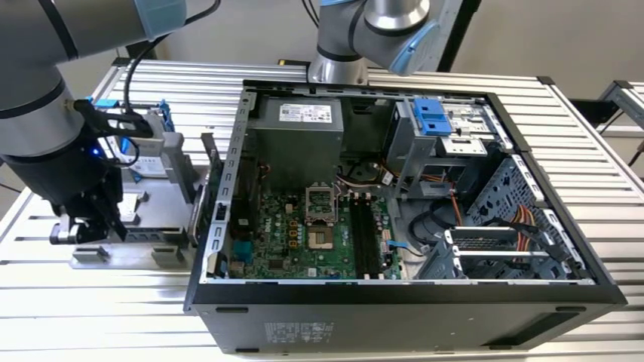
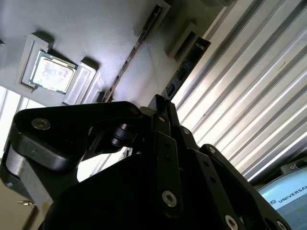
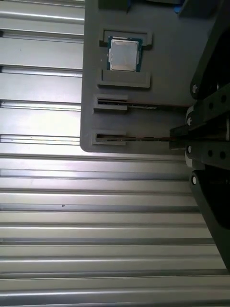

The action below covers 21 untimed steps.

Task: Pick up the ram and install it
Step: 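Pick up the ram and move it above insertion slot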

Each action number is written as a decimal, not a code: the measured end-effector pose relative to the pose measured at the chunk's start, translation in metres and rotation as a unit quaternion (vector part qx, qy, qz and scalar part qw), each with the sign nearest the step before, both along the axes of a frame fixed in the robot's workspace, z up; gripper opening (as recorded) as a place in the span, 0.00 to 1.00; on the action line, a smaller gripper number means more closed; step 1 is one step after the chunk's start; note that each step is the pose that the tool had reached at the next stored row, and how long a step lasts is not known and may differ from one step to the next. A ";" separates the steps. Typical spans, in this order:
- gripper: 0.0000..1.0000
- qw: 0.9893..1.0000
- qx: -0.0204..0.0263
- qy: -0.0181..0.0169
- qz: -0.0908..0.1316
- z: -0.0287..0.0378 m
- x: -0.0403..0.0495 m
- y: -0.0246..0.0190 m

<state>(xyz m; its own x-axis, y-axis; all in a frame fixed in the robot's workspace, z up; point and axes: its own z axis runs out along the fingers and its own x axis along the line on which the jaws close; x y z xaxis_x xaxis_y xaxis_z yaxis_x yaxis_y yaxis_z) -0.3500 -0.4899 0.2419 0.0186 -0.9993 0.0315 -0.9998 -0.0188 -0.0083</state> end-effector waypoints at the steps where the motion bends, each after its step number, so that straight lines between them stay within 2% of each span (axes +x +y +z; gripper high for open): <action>1: 0.00 1.000 0.000 0.000 0.000 0.0006 0.0000 0.0000; 13: 0.00 1.000 -0.001 0.000 0.000 0.0027 0.0000 0.0000; 21: 0.00 1.000 -0.001 0.000 0.000 0.0065 0.0000 0.0000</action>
<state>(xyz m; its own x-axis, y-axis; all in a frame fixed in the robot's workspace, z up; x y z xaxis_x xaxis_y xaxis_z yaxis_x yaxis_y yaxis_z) -0.3500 -0.4900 0.2484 0.0186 -0.9992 0.0344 -0.9998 -0.0189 -0.0081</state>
